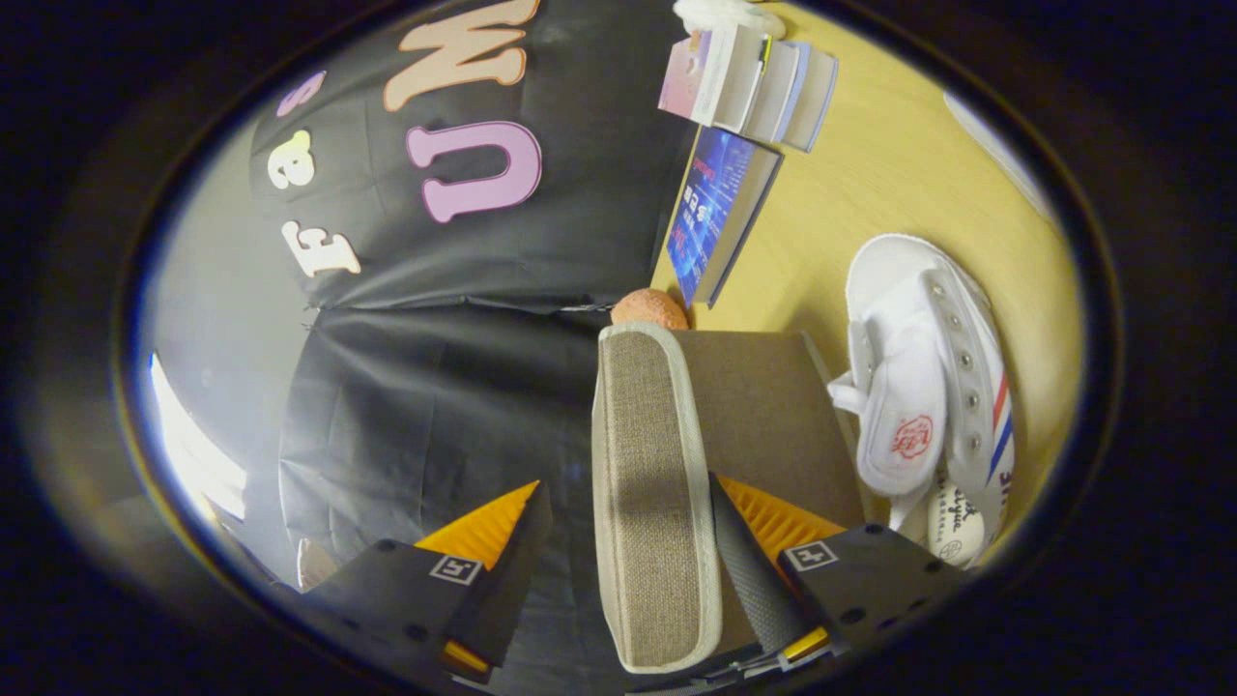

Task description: Open the storage box then place both shoes into the box .Put the left shoe in first, then the right shoe, with the right side of both shoes facing outward in a uniform manner.

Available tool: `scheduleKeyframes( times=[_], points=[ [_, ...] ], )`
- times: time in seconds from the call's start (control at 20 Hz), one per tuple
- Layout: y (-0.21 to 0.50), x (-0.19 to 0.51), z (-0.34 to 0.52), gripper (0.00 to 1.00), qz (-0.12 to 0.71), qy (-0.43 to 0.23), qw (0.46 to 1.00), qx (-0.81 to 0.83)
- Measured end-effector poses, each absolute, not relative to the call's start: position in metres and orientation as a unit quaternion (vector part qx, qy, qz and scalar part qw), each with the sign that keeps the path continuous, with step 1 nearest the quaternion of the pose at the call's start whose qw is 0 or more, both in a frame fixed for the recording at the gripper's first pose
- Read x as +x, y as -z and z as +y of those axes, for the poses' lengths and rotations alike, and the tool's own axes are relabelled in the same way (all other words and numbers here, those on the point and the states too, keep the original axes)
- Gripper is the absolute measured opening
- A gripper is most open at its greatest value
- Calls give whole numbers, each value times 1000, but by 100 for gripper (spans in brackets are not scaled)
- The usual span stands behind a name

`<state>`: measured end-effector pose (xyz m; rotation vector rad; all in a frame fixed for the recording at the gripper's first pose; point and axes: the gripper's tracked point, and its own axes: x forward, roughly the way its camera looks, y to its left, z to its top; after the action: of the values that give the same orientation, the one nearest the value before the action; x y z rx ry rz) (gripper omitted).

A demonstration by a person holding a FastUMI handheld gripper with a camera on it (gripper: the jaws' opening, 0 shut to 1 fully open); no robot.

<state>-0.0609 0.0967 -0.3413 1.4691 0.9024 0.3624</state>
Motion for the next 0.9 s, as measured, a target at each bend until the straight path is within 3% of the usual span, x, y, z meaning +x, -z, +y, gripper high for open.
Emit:
scheduleKeyframes(
  times=[0.15,0.5,0.6,0.7,0.8,0.9],
  points=[
    [334,-72,101,97,407,-175,635,632],
    [303,-77,108,52,413,-212,631,621],
    [315,-71,97,39,421,-181,664,591],
    [312,-69,107,26,424,-186,656,596],
    [308,-71,109,26,425,-198,655,592],
    [332,-70,113,21,450,-156,681,556]
  ],
)
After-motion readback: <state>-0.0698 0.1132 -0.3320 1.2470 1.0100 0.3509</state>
